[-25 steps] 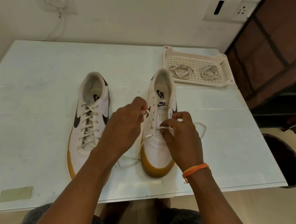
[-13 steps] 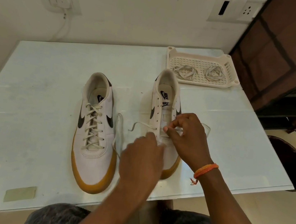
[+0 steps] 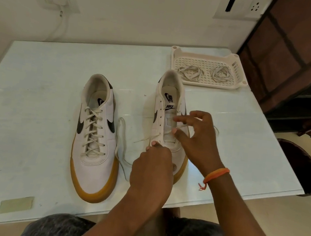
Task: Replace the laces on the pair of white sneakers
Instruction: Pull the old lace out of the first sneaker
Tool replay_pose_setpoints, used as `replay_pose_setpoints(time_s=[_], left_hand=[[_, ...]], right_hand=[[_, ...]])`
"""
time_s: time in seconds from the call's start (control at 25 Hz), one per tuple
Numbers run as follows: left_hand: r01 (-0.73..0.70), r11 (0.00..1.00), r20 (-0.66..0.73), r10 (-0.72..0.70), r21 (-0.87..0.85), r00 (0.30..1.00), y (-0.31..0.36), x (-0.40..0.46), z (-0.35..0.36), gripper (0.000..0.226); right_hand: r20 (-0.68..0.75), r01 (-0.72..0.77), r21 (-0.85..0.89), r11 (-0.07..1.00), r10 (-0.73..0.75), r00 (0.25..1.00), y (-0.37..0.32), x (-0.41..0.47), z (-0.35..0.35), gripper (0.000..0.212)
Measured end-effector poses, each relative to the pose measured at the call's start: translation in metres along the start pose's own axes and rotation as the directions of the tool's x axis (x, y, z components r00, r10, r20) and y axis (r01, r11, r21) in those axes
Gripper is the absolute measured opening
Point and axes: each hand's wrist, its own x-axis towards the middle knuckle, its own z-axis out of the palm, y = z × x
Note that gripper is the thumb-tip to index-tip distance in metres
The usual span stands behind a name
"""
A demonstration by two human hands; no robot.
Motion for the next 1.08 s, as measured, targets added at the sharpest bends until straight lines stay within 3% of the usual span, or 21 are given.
replay_pose_setpoints(time_s=[0.08,0.24,0.32,0.4,0.48,0.52,0.56,0.64,0.76,0.88,1.08], left_hand=[[-0.018,0.999,0.008,0.018,0.037,1.000,-0.001,0.001,-0.001,0.035],[0.024,1.000,0.083,-0.022,-0.013,0.996,0.000,0.006,-0.003,0.039],[-0.005,1.000,0.032,0.005,-0.011,0.999,-0.001,0.004,-0.003,0.040],[-0.026,0.999,-0.009,0.026,-0.033,1.000,-0.003,0.001,-0.002,0.042],[-0.045,0.999,-0.037,0.044,-0.013,0.998,-0.004,0.001,-0.001,0.042],[-0.057,0.998,-0.044,0.057,0.004,0.997,-0.004,0.002,0.000,0.042],[-0.071,0.997,-0.050,0.072,0.018,0.996,-0.003,0.003,0.000,0.042],[-0.097,0.995,-0.064,0.098,0.025,0.993,-0.003,0.005,0.002,0.041],[-0.099,0.995,-0.114,0.098,-0.002,0.989,-0.007,0.007,0.000,0.036],[-0.076,0.995,-0.222,0.061,-0.058,0.973,-0.017,0.019,-0.007,0.037],[-0.045,0.992,-0.312,0.005,-0.119,0.950,-0.021,0.038,-0.007,0.045]], right_hand=[[0.046,0.041,-0.118,0.992,-0.036,0.998,0.000,-0.008,0.018,0.018],[-0.094,0.045,-0.291,0.956,-0.076,0.993,0.002,-0.010,0.024,0.003],[-0.173,-0.020,-0.158,0.987,-0.008,0.985,0.000,-0.004,0.016,0.003],[-0.256,-0.144,0.138,0.980,0.176,0.951,0.000,0.002,0.002,0.013],[-0.239,-0.261,0.458,0.850,0.400,0.885,0.002,0.007,-0.015,0.020],[-0.236,-0.291,0.488,0.823,0.446,0.863,0.006,0.009,-0.021,0.020],[-0.290,-0.282,0.379,0.881,0.403,0.868,0.010,0.011,-0.025,0.018],[-0.346,-0.164,0.053,0.985,0.172,0.922,0.011,0.010,-0.025,0.004],[-0.150,0.044,-0.130,0.990,-0.064,0.987,0.003,0.001,-0.005,0.015],[-0.012,0.096,-0.271,0.958,-0.103,0.995,0.002,-0.007,0.015,0.015],[-0.019,0.086,-0.296,0.951,-0.096,0.995,0.002,-0.004,0.012,0.017]])
